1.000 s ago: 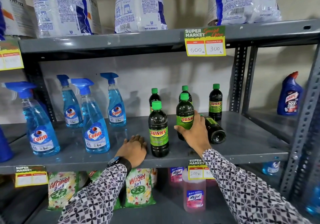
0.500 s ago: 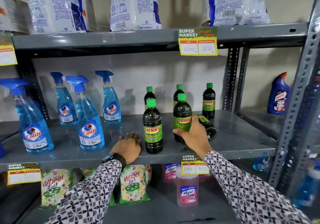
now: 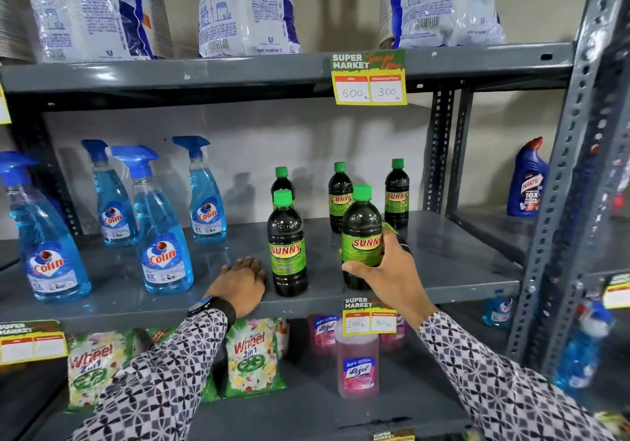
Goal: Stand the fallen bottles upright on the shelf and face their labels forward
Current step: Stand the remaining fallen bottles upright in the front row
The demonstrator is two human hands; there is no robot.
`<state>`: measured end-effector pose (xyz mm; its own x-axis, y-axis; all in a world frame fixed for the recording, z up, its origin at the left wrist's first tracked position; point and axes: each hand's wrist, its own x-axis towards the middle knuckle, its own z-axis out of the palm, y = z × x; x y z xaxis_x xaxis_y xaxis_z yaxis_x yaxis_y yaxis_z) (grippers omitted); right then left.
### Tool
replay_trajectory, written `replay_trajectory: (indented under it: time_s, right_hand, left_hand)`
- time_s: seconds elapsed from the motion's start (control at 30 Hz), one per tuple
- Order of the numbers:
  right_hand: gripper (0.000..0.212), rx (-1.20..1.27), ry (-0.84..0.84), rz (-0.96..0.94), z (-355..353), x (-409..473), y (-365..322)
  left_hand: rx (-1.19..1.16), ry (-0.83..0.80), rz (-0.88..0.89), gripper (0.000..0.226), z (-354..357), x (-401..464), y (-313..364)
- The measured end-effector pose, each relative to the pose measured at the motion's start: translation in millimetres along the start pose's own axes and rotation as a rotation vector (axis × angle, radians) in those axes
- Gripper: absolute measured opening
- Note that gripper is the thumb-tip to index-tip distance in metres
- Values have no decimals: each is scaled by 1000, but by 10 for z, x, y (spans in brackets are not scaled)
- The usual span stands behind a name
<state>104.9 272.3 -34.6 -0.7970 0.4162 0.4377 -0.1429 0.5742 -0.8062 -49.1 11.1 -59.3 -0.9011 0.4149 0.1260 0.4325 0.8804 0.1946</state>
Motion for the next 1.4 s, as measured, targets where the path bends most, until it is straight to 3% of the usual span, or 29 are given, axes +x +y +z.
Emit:
replay_trajectory:
  time_s: [0.43,0.53,0.6,0.67,0.77,0.9,1.0,1.13,1.4]
  right_hand:
    - [79,20,-21,-14,-90,-131,-88]
    - [68,16,175,-76,-220,-186,-145]
    - [49,-14,400,-129,-334,-117,-122]
    - [32,-76,486,-77,-469,83,-31]
    - [26,-186,272,172,-642,496,170]
    - [31,-27,-63,533,-678,810,164]
    - [34,-58,-218,670,-655,896,70]
    - [50,-99,-288,693,-556,1016,62]
    - [33,131,-171,702,-689,941,135]
  left_hand:
    - [-15,13,-1,55,-37,-43,36]
    - [-5,11,4,55,-39,-49,46]
    - [-9,14,7,54,-37,-42,43]
    - [-20,24,11,54,-28,-29,25]
    - [-18,25,16,53,-13,-13,6]
    - [-25,32,10,52,-5,-16,1]
    - [-21,31,16,52,9,-11,-4]
    - [-11,31,23,51,1,-16,13]
    - [26,10,51,53,77,61,-17]
